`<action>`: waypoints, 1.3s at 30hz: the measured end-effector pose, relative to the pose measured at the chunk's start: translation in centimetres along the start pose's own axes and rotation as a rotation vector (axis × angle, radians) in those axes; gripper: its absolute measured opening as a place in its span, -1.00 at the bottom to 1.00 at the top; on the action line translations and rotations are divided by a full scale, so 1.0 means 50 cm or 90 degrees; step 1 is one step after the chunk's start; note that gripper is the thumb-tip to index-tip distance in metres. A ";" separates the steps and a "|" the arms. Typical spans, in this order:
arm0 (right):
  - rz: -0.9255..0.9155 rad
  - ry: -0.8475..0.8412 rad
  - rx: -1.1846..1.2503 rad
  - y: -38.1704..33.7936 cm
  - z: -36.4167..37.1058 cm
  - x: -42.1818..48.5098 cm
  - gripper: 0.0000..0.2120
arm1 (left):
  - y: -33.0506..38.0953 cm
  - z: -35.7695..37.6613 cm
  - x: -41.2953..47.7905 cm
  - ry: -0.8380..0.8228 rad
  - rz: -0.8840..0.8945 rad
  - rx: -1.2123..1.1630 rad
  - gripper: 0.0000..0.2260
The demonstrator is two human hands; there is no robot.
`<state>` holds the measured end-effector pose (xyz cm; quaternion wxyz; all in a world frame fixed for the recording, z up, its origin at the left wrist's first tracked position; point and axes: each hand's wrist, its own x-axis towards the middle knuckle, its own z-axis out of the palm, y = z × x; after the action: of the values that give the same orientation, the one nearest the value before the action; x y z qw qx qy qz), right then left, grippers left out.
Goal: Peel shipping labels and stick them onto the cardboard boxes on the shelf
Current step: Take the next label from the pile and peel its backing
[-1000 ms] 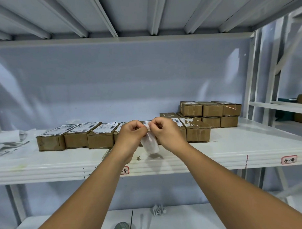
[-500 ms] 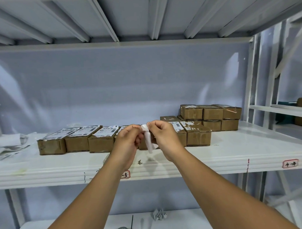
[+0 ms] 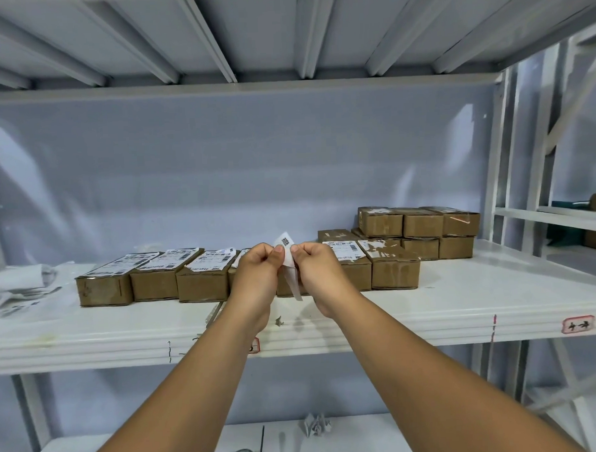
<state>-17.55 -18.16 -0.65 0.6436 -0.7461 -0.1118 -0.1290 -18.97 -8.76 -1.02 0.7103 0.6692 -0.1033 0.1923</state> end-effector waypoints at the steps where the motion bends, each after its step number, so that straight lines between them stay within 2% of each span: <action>1: 0.009 -0.006 0.008 -0.002 -0.003 0.001 -0.68 | 0.001 -0.001 0.001 -0.005 -0.002 -0.004 -0.66; 8: -0.019 -0.017 -0.007 -0.009 -0.033 0.007 -0.68 | 0.012 0.002 -0.005 -0.025 -0.021 -0.037 -0.66; 11: -0.010 -0.025 0.096 -0.009 -0.036 0.000 -0.71 | 0.012 0.004 -0.003 -0.026 0.007 -0.025 -0.67; 14: 0.007 -0.023 0.209 -0.006 -0.036 0.000 -0.61 | 0.003 0.004 -0.004 -0.010 0.031 -0.006 -0.71; 16: -0.002 -0.048 0.162 -0.001 -0.033 0.000 -0.59 | -0.003 0.004 -0.004 -0.008 0.022 -0.024 -0.71; 18: -0.024 -0.080 0.102 0.004 -0.031 -0.004 -0.68 | -0.005 0.003 -0.004 -0.005 0.000 -0.053 -0.72; 26: 0.000 -0.146 0.148 -0.003 -0.036 -0.005 -0.74 | -0.015 -0.001 0.002 -0.044 -0.035 -0.154 -0.70; 33: 0.016 -0.135 0.247 -0.004 -0.046 0.007 -0.73 | -0.008 -0.001 0.005 -0.063 -0.014 -0.160 -0.70; 39: 0.008 -0.110 0.238 -0.006 -0.054 0.011 -0.72 | -0.005 -0.009 0.006 -0.034 -0.025 -0.138 -0.70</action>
<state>-17.28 -20.81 0.18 0.7595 -0.6229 -0.1839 -0.0372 -18.65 -8.28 -1.18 0.7790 0.5954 -0.1290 0.1484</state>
